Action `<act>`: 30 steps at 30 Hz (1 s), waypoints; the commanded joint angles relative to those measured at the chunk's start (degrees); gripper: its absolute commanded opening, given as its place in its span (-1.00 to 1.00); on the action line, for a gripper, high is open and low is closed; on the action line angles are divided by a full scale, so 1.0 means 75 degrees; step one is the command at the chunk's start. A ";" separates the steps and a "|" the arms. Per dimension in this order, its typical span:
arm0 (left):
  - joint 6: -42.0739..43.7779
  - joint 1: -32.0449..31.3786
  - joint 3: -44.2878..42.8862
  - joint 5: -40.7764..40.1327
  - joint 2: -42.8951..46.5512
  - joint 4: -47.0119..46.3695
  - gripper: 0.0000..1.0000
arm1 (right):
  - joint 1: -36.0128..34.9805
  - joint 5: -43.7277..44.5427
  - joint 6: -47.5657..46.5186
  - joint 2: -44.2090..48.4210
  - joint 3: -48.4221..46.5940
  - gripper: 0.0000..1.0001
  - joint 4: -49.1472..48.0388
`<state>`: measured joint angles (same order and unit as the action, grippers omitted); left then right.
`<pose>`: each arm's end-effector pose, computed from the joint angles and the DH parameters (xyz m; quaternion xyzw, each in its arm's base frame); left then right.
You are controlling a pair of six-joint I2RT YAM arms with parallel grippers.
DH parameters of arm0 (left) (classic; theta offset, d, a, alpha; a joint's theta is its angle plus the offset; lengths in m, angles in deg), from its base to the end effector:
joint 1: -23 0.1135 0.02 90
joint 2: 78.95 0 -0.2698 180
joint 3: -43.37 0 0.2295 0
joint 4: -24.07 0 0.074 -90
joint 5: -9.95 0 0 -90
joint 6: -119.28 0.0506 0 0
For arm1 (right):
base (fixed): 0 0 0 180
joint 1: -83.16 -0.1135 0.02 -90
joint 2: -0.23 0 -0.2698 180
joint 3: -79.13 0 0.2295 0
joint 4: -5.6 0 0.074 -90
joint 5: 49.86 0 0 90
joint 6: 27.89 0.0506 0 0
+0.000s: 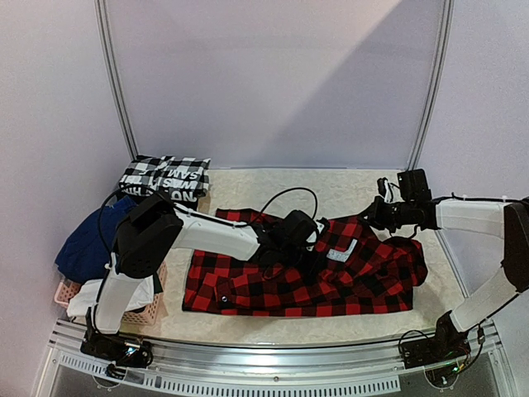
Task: Fold and stack the mixed laundry pile
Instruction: Pick up the 1/3-folded shirt from the center of the board.
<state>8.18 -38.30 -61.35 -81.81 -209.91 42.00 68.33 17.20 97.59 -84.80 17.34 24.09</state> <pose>0.2377 -0.4309 0.1290 0.3109 0.8669 -0.2458 0.3022 0.2825 0.0952 0.2115 0.0803 0.8945 0.3346 0.2856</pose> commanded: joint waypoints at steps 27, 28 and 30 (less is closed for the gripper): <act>-0.0727 0.0284 0.4894 -0.2343 0.4666 -0.0157 0.19 | -0.3982 0.1812 -0.2616 0.0140 -0.1229 -1.00 0.2084; -0.0747 0.0286 0.5032 -0.2380 0.4825 -0.0133 0.20 | -0.3968 0.2317 -0.2565 0.0140 -0.1396 -1.00 0.2261; -0.0775 0.0283 0.5234 -0.2379 0.5111 -0.0041 0.20 | -0.3830 0.2956 -0.2605 0.0084 -0.1903 -1.00 0.2651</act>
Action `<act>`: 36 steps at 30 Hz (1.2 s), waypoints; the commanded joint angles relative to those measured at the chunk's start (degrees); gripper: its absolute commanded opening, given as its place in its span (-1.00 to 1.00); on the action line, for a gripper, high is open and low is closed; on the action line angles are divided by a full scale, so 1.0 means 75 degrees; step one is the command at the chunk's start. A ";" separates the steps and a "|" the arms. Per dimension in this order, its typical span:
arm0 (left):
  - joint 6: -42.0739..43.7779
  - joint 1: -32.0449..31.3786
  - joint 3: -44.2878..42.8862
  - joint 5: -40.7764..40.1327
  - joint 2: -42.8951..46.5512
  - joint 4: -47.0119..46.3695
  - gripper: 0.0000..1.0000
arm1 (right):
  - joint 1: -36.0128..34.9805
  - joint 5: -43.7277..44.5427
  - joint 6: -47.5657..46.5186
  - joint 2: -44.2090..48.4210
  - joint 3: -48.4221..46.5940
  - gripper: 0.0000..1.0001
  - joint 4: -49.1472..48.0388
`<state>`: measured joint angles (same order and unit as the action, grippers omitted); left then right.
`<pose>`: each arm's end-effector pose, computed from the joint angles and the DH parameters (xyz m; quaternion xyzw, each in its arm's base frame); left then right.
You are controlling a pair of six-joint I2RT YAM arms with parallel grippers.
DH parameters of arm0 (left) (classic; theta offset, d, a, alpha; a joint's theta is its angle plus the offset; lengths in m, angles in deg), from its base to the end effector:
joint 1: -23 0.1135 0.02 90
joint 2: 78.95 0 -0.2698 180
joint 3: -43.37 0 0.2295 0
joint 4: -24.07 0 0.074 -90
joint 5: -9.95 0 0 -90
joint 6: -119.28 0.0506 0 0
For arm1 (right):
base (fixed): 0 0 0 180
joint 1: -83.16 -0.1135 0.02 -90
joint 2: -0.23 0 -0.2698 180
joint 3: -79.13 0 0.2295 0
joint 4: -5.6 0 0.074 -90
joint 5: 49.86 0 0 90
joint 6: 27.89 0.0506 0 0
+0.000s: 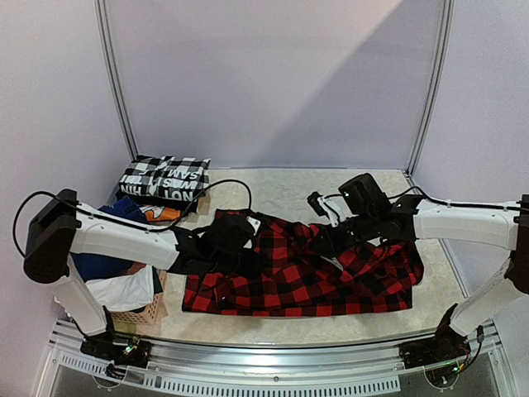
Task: Fold and stack the mixed laundry pile
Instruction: Pick up the 1/3-folded shirt from the center of the board.
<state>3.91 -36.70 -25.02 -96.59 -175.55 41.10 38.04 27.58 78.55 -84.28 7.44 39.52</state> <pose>0.1837 -0.2859 0.1860 0.2177 0.8905 -0.1567 0.3676 0.2057 0.2221 0.2413 -0.2679 0.8852 0.2749 0.2628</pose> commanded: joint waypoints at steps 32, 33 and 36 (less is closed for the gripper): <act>0.0309 0.0476 0.0873 -0.1463 0.2544 0.1849 0.29 | 0.4058 0.3743 -0.5685 -0.4727 -0.5703 -1.00 -0.2796; 0.0398 0.0533 0.0824 -0.1453 0.2623 0.1917 0.29 | 0.4087 0.3730 -0.5937 -0.4872 -0.5715 -1.00 -0.3015; 0.0614 0.0690 0.0745 -0.1421 0.2775 0.2016 0.30 | 0.4109 0.3758 -0.6870 -0.5134 -0.5694 -1.00 -0.3804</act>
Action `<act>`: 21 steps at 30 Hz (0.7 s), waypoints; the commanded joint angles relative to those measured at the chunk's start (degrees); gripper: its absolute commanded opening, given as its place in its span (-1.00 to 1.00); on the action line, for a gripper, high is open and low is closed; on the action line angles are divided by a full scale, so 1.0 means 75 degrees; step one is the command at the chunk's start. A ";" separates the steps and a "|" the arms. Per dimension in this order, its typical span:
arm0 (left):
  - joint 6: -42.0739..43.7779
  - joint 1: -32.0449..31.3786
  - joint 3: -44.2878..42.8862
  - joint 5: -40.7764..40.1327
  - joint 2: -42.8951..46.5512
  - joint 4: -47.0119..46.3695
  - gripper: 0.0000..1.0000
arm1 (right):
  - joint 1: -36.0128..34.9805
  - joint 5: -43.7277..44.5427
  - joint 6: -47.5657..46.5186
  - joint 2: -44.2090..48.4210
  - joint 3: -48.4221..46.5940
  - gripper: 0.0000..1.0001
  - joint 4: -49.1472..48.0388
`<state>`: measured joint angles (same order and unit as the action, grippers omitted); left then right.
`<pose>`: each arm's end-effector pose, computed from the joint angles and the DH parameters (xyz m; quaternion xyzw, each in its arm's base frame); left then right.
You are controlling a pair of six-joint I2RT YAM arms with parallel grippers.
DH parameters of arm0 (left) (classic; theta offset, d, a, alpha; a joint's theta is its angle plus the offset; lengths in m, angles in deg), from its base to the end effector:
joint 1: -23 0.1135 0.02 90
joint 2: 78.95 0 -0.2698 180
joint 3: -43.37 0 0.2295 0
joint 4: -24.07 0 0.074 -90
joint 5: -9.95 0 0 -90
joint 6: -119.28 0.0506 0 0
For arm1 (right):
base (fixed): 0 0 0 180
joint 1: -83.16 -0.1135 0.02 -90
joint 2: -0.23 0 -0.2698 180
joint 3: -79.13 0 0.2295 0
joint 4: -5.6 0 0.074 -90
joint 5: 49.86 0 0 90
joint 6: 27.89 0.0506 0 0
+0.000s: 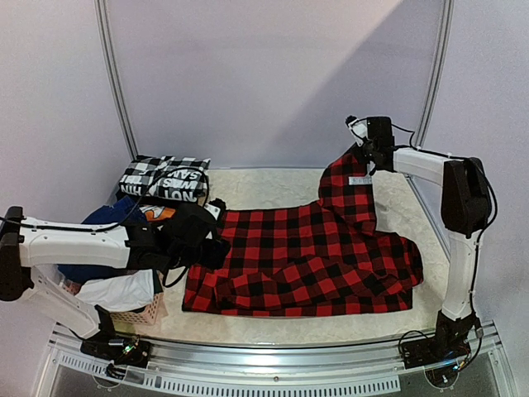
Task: Fold and stack the mixed laundry pile
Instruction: Pick up the 1/3-folded shirt from the center of the board.
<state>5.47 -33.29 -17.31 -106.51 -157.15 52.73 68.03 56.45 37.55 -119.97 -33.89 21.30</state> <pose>0.1665 -0.2090 0.2224 0.1706 0.8910 -0.0712 0.4147 0.4828 0.1158 0.2703 -0.2063 0.8025 -0.1628 0.5357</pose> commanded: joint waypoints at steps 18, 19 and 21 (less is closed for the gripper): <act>0.1431 0.3499 -0.4171 0.3188 -0.3599 0.2237 0.26 | 0.0114 -0.2004 -0.3143 -0.0703 0.0432 -1.00 -0.2679; 0.1517 0.3637 -0.4688 0.3312 -0.3938 0.2401 0.26 | 0.0106 -0.2059 -0.3153 -0.0660 0.0500 -1.00 -0.2668; 0.1671 0.3841 -0.5374 0.3438 -0.4597 0.2677 0.26 | 0.0108 -0.2093 -0.3168 -0.0585 0.0615 -1.00 -0.2664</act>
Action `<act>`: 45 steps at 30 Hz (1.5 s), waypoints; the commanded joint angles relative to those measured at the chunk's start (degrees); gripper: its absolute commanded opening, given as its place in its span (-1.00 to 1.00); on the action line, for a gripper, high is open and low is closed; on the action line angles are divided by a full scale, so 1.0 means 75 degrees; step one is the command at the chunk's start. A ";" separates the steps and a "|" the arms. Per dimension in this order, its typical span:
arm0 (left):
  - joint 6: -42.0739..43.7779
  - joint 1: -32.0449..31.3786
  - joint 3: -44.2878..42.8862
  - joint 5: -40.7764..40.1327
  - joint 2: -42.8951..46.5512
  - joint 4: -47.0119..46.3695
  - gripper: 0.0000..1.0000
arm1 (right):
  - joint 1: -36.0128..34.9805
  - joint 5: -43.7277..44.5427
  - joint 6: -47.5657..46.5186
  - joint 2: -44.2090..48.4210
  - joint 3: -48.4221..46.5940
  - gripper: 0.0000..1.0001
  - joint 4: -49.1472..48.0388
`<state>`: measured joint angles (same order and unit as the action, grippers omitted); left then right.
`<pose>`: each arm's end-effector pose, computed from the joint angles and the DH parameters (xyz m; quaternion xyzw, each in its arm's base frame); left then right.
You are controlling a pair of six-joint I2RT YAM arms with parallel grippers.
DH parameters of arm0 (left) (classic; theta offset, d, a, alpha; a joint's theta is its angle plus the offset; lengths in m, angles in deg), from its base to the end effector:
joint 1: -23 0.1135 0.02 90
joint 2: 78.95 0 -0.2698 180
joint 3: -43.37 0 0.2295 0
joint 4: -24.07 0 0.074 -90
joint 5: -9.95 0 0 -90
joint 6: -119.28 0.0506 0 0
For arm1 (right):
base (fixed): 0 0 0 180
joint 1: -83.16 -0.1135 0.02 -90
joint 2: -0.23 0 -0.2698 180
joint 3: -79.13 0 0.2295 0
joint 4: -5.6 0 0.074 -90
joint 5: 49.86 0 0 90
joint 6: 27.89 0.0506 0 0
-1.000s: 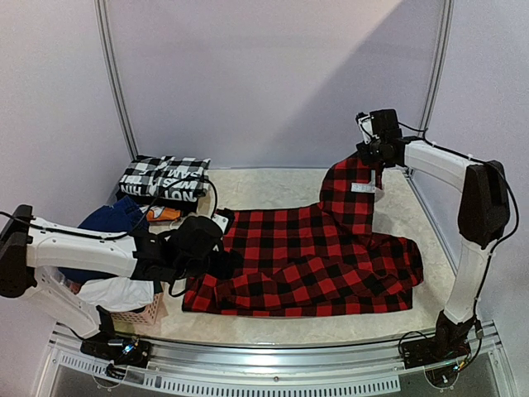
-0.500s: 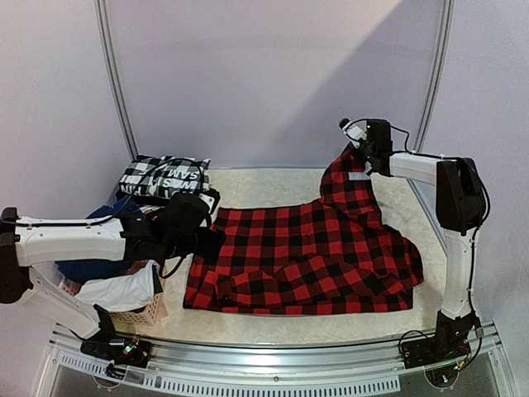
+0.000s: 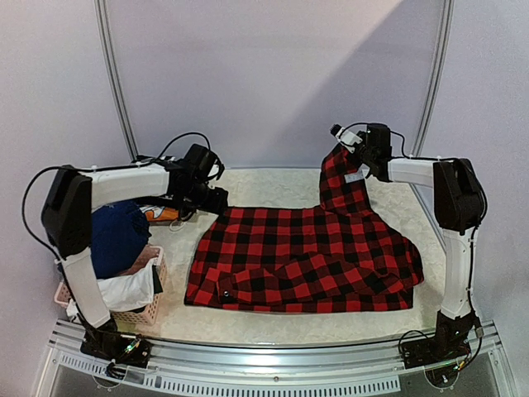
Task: Fold and stack the mixed laundry pile
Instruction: Pick up the 1/3-folded shirt from the center of the board.
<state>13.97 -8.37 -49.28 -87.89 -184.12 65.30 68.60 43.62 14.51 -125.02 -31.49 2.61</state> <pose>0.3349 -0.1961 0.2240 0.1114 0.9418 -0.0633 0.3107 0.5038 0.1277 0.2507 -0.3836 0.6735 -0.2021 0.5987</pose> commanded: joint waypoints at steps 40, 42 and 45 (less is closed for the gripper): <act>0.0862 0.1265 -0.6180 0.1521 -0.5435 0.2752 -0.61 | 0.0031 -0.0735 -0.0252 0.0821 0.1301 -1.00 -0.0385; 0.0814 0.1265 -0.6170 0.1560 -0.5420 0.2700 -0.74 | 0.0038 -0.0734 -0.0263 0.0819 0.1331 -1.00 -0.0381; 0.0774 0.1289 -0.6052 0.1751 -0.5346 0.2584 -1.00 | 0.0034 -0.0778 -0.0264 0.0884 0.1386 -1.00 -0.0329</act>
<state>20.37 0.54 -94.66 -76.92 -222.98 84.97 68.62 38.79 12.28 -120.95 -22.29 0.55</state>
